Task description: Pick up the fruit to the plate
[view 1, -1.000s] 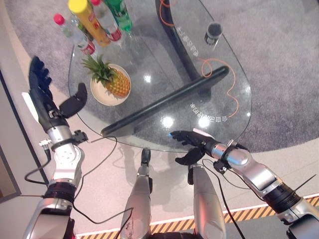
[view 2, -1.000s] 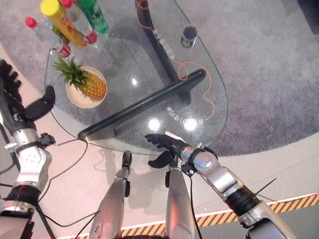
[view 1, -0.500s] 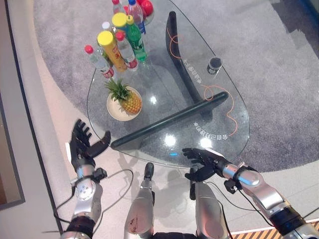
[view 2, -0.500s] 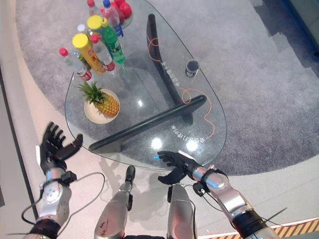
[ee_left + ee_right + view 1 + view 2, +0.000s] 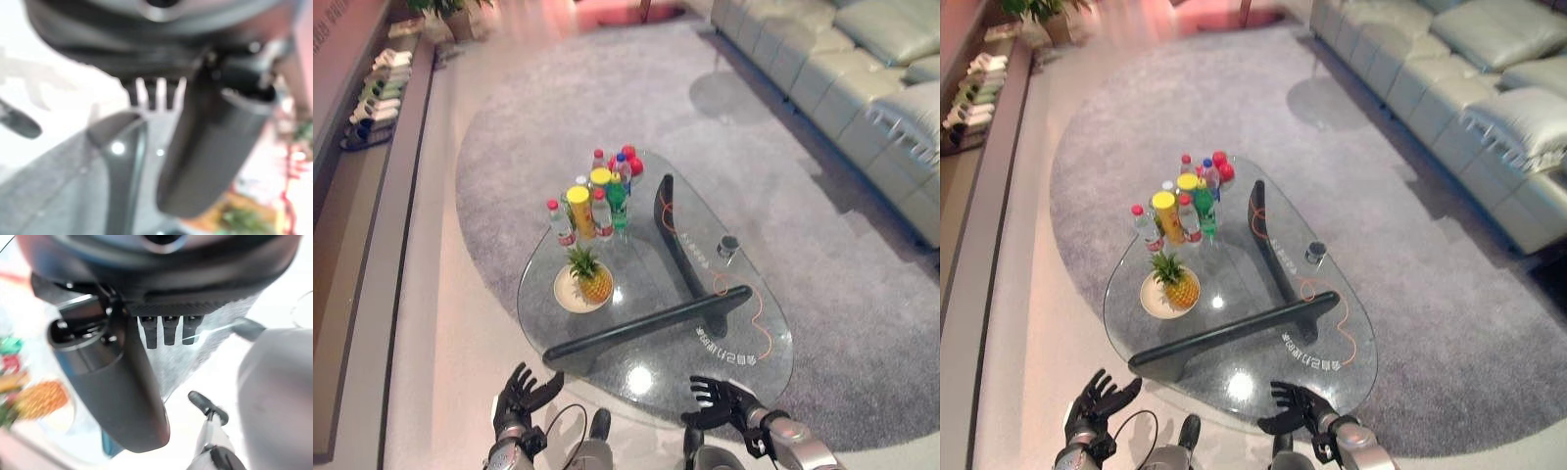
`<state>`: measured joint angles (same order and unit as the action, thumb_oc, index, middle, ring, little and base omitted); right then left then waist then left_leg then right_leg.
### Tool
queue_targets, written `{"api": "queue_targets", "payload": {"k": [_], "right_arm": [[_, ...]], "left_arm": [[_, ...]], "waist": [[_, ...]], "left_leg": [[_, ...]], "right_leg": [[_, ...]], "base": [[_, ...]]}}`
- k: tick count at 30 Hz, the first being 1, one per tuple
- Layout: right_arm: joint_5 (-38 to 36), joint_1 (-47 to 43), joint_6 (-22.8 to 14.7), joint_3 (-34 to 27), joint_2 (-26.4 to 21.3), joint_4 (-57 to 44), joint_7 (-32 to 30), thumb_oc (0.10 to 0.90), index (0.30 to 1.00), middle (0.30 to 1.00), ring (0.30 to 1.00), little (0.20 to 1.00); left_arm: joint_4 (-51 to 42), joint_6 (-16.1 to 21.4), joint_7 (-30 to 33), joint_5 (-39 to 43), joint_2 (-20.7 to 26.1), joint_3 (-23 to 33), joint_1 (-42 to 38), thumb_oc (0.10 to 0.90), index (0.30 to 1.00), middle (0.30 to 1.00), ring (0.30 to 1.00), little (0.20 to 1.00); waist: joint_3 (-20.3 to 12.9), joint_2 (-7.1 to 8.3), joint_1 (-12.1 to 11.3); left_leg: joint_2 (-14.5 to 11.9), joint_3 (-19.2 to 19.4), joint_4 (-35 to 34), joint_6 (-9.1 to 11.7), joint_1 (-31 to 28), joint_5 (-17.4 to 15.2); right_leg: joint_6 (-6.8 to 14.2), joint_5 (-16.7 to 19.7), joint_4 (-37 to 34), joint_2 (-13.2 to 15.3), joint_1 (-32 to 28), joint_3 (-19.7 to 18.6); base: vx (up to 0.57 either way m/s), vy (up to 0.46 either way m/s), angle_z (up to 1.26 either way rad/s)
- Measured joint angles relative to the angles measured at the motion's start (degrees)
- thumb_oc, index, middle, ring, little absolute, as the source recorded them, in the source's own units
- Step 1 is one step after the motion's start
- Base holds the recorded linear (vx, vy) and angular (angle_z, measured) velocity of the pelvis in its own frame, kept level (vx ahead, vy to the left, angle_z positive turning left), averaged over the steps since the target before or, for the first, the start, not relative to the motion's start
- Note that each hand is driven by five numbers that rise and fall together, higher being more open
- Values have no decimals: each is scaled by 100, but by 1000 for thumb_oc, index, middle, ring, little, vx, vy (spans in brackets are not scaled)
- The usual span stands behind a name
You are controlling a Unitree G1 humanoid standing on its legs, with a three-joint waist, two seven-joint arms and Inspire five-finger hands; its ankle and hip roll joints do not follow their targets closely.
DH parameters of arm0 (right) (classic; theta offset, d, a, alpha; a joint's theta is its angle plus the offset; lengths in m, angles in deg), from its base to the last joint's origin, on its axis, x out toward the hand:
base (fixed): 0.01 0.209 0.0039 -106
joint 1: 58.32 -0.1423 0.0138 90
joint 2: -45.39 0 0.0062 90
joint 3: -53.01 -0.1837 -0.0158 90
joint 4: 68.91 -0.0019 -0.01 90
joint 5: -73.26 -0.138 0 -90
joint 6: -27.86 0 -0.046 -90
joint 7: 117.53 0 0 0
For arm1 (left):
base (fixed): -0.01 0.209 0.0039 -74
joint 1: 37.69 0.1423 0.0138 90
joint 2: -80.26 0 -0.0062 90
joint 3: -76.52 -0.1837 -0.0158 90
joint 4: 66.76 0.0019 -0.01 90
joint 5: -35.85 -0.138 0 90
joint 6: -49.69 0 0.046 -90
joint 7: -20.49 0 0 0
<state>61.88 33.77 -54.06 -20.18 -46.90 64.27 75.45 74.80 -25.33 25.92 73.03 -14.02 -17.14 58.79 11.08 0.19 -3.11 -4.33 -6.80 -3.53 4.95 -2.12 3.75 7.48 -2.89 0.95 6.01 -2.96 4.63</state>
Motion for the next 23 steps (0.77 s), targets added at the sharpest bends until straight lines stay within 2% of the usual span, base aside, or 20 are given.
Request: {"api": "queue_targets", "payload": {"k": [4, 8, 14, 23], "right_arm": [[-5, 24, -89, -52, 205, 1161, -284, 800, 900, 900, 900, 900], [-155, -64, -368, -427, 360, 2025, -480, 800, 900, 900, 900, 900], [-255, -101, -539, -584, 374, 2576, -648, 800, 900, 900, 900, 900], [-258, -146, -566, -690, 482, 2732, -696, 800, 900, 900, 900, 900]], "left_arm": [[689, -326, -247, 4, -7, -9, -54, 800, 900, 900, 900, 900], [1401, -684, -386, 147, -46, 33, -231, 800, 900, 900, 900, 900], [1736, -749, -494, 120, -123, -3, -241, 800, 900, 900, 900, 900], [1826, -969, -625, 63, -131, -10, -241, 800, 900, 900, 900, 900]], "waist": [[-329, 36, 25], [-479, -93, 43], [-733, -195, 52], [-858, -132, 204]], "left_leg": [[17, 39, -138, -32, -157, 23], [-7, 149, -166, -30, -273, -13], [-33, 170, -177, -5, -271, -38], [-34, 290, -176, -24, -289, -31]], "right_leg": [[-1, 281, -609, 7, -352, -11], [-12, 289, -622, 0, -413, -63], [-61, 275, -622, -21, -395, -79], [-111, 327, -622, -23, -385, -201]], "base": [[26, 26, -6], [37, 29, -11], [7, 4, -1], [5, 5, -6]]}}
